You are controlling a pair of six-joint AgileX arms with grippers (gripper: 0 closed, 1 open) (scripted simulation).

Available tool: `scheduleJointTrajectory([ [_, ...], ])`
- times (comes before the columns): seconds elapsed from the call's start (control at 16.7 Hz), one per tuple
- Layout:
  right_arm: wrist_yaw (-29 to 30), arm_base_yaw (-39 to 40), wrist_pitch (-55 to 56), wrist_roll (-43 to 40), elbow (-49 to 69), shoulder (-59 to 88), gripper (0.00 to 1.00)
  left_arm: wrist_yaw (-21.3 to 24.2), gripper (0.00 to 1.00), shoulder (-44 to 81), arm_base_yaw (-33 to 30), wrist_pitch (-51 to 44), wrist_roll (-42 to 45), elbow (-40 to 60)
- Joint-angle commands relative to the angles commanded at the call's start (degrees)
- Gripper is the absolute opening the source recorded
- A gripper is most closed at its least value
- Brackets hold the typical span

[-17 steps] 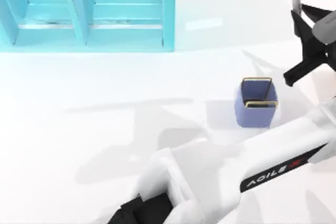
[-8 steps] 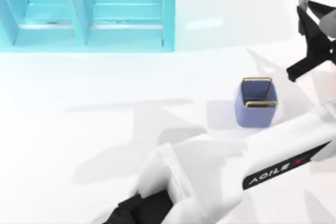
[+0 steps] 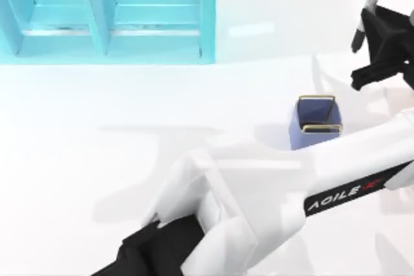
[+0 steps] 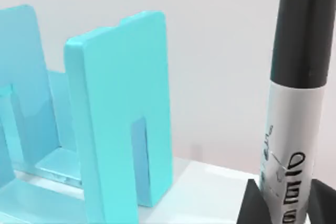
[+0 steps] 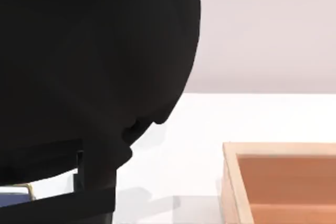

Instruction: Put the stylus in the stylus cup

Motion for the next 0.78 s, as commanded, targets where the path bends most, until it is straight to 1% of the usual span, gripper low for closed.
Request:
scheduleJointTrajectory([
  [0.12,0.0,0.0,0.0,0.0,0.0,0.0,1.00,-1.1,0.00,-3.0,-0.2,-0.6,-0.4,-5.1],
  [0.24,0.0,0.0,0.0,0.0,0.0,0.0,1.00,-1.7,0.00,-4.8,-0.3,-0.9,-0.6,-7.8],
  [0.54,0.0,0.0,0.0,0.0,0.0,0.0,1.00,-1.8,0.00,-5.2,-0.3,-1.0,-0.7,-8.2],
  [0.78,0.0,0.0,0.0,0.0,0.0,0.0,1.00,-1.8,0.30,-5.2,-0.3,-1.0,-0.7,-8.2],
])
